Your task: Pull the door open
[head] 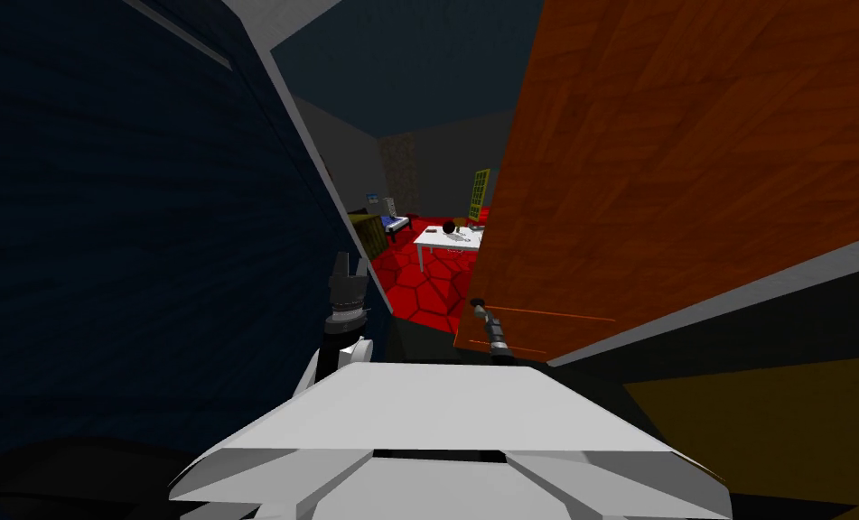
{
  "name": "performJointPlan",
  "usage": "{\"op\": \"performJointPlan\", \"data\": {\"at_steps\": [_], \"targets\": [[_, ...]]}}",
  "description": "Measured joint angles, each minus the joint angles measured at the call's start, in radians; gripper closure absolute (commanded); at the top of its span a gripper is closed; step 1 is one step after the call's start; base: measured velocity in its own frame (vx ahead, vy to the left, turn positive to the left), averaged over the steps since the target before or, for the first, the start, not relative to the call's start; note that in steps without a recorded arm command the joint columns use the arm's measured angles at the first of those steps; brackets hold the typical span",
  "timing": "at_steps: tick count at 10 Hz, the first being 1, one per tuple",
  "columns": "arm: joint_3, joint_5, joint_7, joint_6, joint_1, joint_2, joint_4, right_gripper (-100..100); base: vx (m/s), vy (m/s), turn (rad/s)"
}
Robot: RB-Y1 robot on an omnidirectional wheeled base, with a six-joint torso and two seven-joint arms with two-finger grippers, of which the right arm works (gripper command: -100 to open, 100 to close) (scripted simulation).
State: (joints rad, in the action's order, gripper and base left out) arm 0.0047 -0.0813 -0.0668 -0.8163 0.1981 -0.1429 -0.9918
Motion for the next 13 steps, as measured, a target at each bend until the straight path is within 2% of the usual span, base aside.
{"op": "performJointPlan", "data": {"at_steps": [2,3,4,5,6,7,8,9,10,13], "targets": [[0.003,-0.024,-0.031,0.024,0.031,0.002,-0.048,100,-0.036,-0.019,0.032],[0.004,-0.026,-0.035,0.028,0.025,0.004,-0.047,100,0.000,0.000,0.000],[0.006,-0.027,-0.040,0.017,0.026,0.001,-0.037,100,0.003,0.009,0.002],[0.005,-0.028,-0.046,-0.002,0.012,-0.004,-0.006,100,-0.047,-0.007,0.129],[0.001,-0.045,-0.061,-0.010,0.001,-0.002,0.012,100,-0.054,-0.016,0.086],[0.002,-0.055,-0.080,-0.022,-0.013,-0.007,0.037,100,-0.027,-0.005,-0.016],[0.006,-0.057,-0.086,0.001,0.010,-0.006,-0.007,100,-0.045,-0.028,0.100],[0.006,-0.071,-0.095,0.005,0.015,0.005,-0.011,100,-0.042,-0.027,0.113],[0.010,-0.080,-0.113,0.002,0.025,0.001,-0.019,100,-0.056,-0.010,0.136],[0.012,-0.127,-0.180,-0.002,0.016,0.001,-0.002,100,-0.051,-0.023,0.091]]}}
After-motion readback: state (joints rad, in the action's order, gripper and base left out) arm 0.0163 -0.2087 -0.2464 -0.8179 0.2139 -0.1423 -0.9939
